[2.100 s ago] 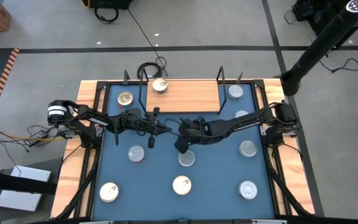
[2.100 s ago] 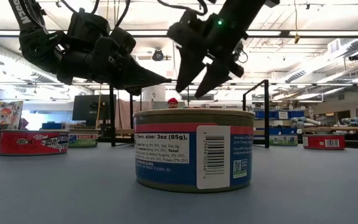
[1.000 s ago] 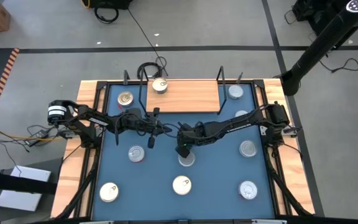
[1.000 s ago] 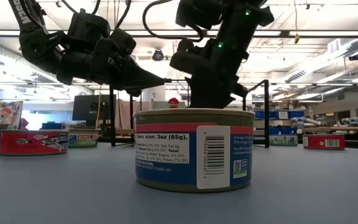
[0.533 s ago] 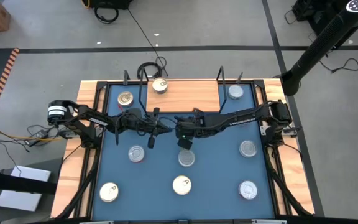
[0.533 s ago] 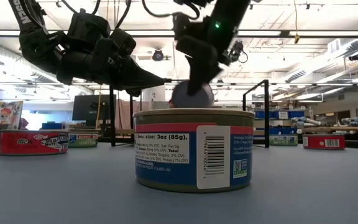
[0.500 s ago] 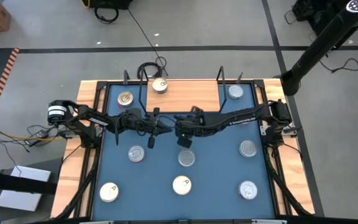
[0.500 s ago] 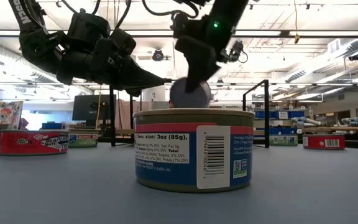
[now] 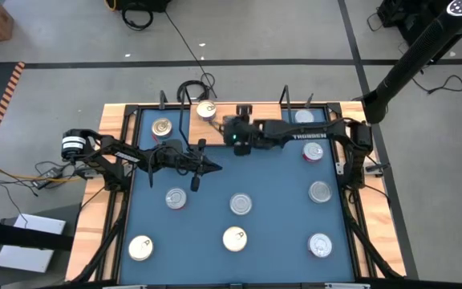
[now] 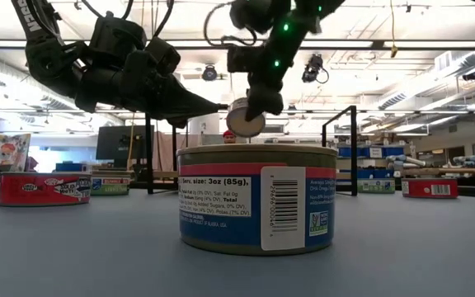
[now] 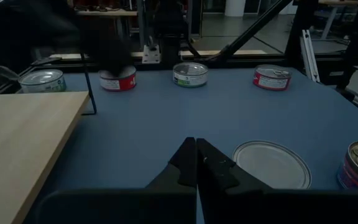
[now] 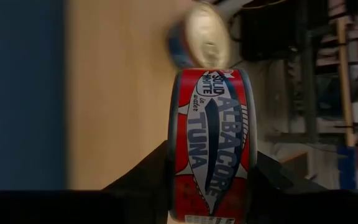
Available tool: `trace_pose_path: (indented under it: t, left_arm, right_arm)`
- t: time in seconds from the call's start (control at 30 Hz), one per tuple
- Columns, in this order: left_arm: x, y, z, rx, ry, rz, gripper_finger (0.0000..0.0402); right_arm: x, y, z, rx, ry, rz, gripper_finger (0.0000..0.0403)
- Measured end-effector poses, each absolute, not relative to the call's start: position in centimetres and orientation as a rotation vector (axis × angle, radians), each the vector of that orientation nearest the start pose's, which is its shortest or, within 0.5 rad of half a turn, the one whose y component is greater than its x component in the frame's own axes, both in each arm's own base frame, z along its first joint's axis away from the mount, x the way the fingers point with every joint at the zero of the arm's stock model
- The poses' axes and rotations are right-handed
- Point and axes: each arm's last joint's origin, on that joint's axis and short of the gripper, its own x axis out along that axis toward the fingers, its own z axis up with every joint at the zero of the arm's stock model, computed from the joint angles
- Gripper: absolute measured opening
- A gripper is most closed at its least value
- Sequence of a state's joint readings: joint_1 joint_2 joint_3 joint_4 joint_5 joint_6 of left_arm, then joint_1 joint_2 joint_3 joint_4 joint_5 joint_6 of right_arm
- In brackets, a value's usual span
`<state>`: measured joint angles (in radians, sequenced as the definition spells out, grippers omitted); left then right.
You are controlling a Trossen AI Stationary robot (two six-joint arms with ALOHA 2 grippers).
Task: Stack canned seafood by type on shelf
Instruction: Put the top left red tuna can on the shelf
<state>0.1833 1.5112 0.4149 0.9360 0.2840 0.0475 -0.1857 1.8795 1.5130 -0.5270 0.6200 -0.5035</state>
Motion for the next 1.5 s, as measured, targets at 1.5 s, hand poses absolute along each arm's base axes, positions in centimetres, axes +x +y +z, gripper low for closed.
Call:
trace_pose_path:
  t: [1.5]
  left_arm:
    - [26.1, 4.0, 16.1, 0.010, 0.152, -0.106, 0.0001]
  right_arm:
    - [36.3, -19.5, 19.9, -0.597, 0.947, -0.470, 0.0149]
